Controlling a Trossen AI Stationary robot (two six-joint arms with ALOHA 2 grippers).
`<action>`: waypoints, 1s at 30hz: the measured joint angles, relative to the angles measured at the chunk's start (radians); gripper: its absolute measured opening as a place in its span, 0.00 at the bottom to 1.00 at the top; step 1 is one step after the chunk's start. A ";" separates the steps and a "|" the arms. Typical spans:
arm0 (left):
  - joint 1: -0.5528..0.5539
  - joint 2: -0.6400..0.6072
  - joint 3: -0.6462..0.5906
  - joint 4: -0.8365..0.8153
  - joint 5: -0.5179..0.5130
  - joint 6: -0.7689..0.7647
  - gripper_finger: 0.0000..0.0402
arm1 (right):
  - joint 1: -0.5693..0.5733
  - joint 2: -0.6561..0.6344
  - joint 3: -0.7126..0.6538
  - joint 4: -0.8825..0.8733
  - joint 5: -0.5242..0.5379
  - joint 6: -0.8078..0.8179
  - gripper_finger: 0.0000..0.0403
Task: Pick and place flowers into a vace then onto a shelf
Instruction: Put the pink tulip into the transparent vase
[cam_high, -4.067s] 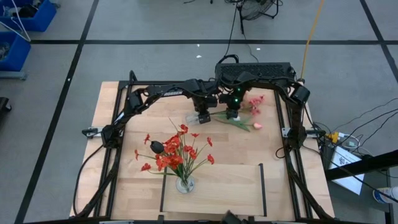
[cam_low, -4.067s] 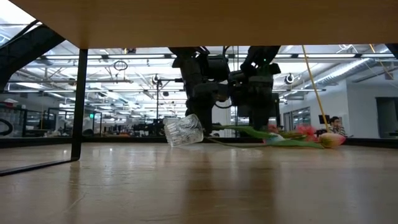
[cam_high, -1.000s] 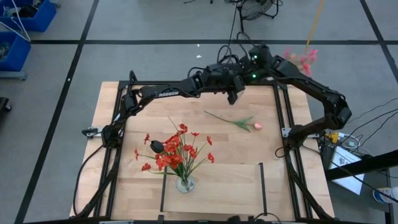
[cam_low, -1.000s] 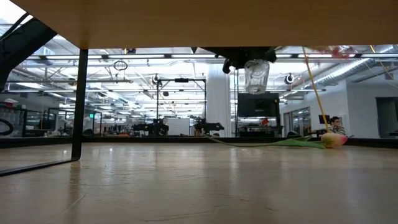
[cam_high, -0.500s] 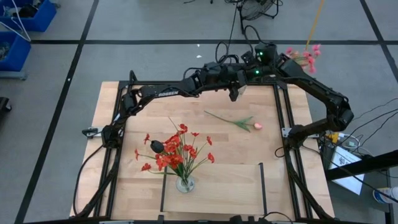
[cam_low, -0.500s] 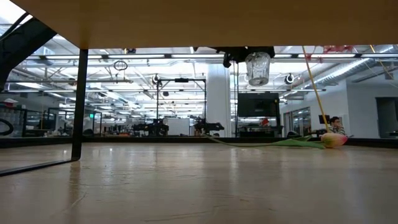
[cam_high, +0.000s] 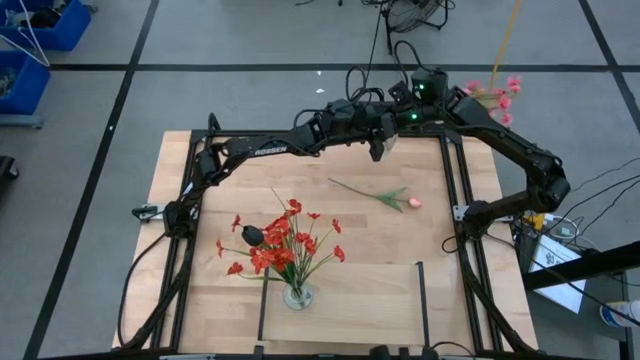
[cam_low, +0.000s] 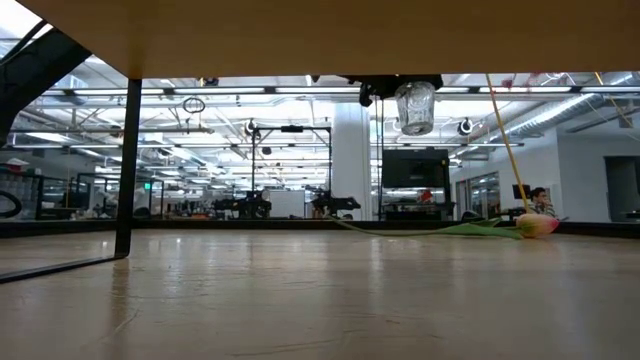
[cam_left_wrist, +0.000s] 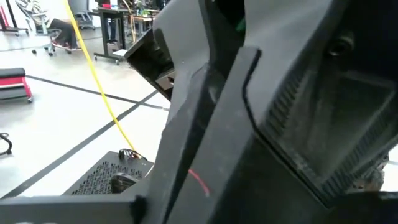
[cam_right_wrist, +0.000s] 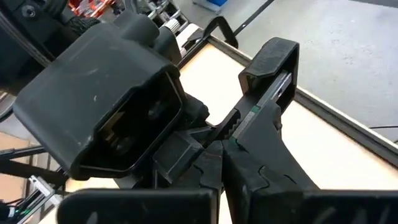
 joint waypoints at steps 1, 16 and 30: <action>0.000 0.000 0.000 -0.002 -0.001 0.002 0.37 | 0.000 -0.002 0.000 -0.002 0.002 -0.001 0.02; -0.005 0.019 -0.013 -0.078 0.006 0.022 0.37 | 0.004 -0.055 0.013 0.214 0.078 0.105 0.03; 0.011 0.007 -0.005 -0.065 -0.086 -0.004 0.37 | 0.005 -0.105 0.006 0.288 0.125 0.191 0.10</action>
